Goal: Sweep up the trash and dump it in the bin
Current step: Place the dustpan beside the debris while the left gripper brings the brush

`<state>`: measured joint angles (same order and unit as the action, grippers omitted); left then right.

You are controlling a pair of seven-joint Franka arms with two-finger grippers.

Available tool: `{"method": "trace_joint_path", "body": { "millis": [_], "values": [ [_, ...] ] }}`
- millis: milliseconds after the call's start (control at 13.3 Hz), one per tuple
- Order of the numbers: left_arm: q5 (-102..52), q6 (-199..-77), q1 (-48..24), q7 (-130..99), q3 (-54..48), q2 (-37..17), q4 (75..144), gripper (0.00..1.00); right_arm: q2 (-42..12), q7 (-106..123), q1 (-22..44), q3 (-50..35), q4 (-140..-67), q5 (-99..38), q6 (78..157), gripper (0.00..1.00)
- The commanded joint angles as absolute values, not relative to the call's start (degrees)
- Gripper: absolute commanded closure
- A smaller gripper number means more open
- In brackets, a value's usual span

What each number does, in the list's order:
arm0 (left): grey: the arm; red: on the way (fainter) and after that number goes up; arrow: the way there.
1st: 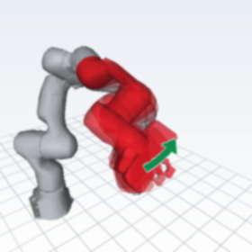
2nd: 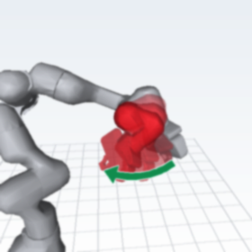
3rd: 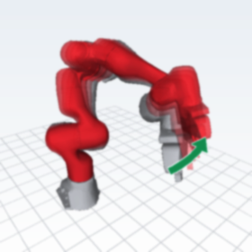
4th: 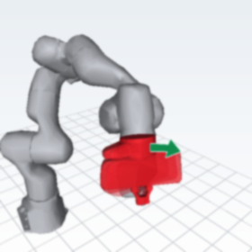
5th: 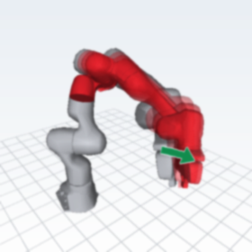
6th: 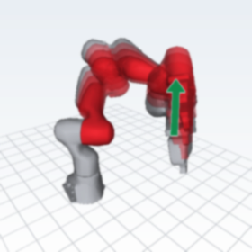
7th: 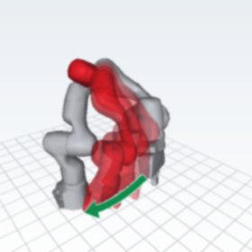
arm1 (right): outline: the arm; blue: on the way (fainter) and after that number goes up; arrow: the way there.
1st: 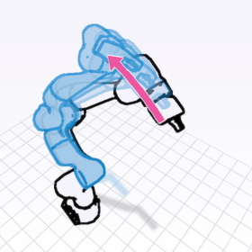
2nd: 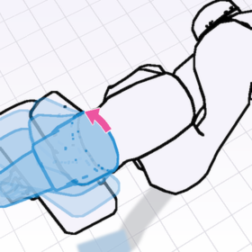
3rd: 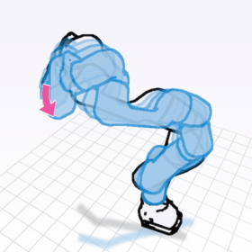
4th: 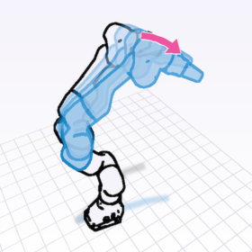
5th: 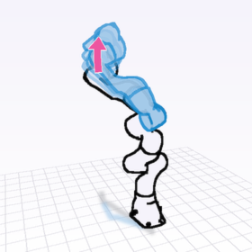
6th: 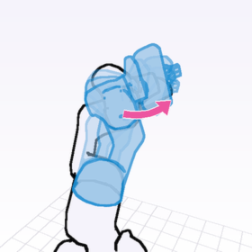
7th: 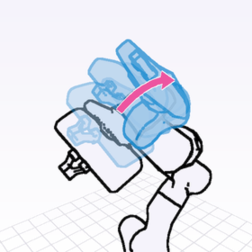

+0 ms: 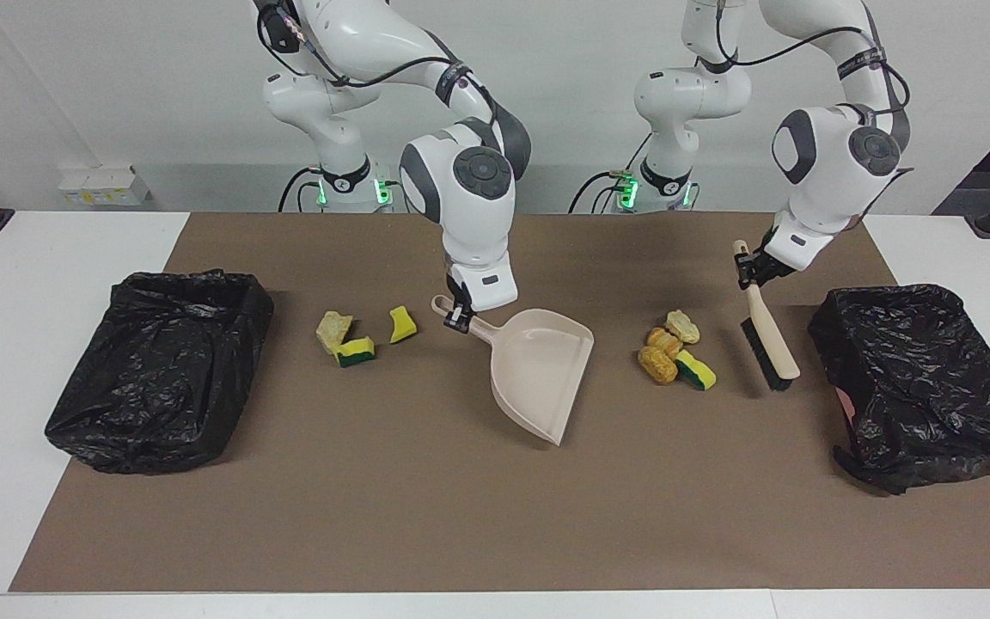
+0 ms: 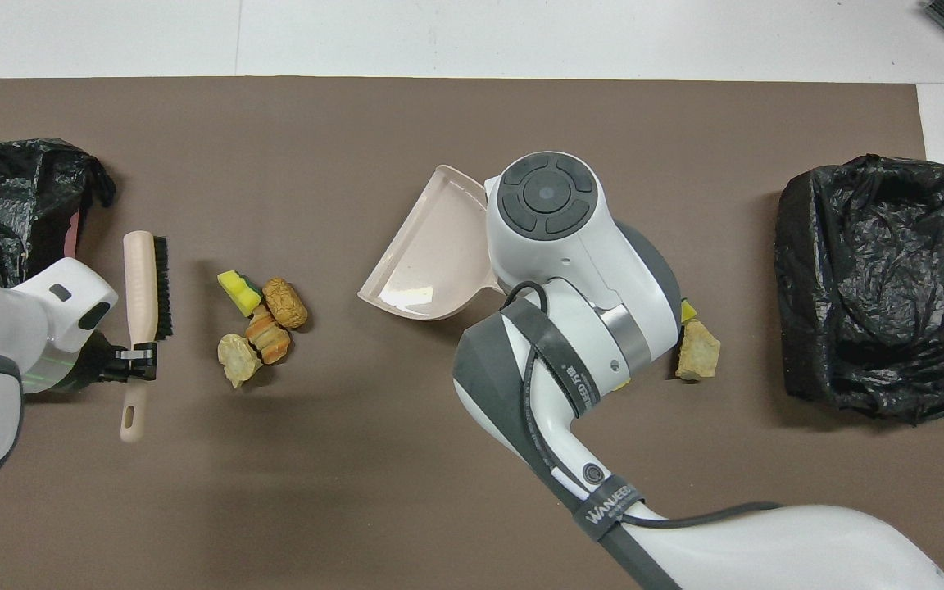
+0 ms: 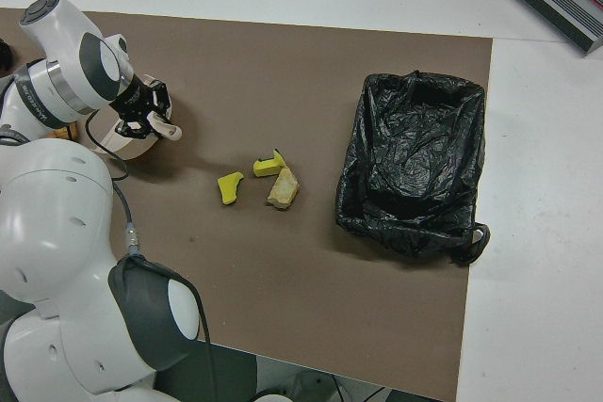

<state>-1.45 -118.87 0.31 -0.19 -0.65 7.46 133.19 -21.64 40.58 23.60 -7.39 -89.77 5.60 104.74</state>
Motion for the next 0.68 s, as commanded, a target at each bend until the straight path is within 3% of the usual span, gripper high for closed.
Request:
{"method": "trace_joint_path", "body": {
  "millis": [0, 376, 602],
  "values": [
    [-2.3, -121.7, -4.5, -0.3, -0.8, 8.5, 137.3, 1.0, -19.2, 52.2, 22.4, -7.8, -93.2, 4.7, 106.2, 1.0],
    [-4.3, -124.1, -10.8, -4.0, -0.9, 8.9, 140.6, 1.0, -21.7, 57.2, 23.4, -7.8, -96.3, 5.7, 116.8, 1.0],
    [-12.1, -126.1, -18.1, -6.7, -0.9, 8.1, 140.6, 1.0, -22.2, 60.8, 23.1, -7.7, -96.3, 5.7, 117.7, 1.0]
  ]
}}
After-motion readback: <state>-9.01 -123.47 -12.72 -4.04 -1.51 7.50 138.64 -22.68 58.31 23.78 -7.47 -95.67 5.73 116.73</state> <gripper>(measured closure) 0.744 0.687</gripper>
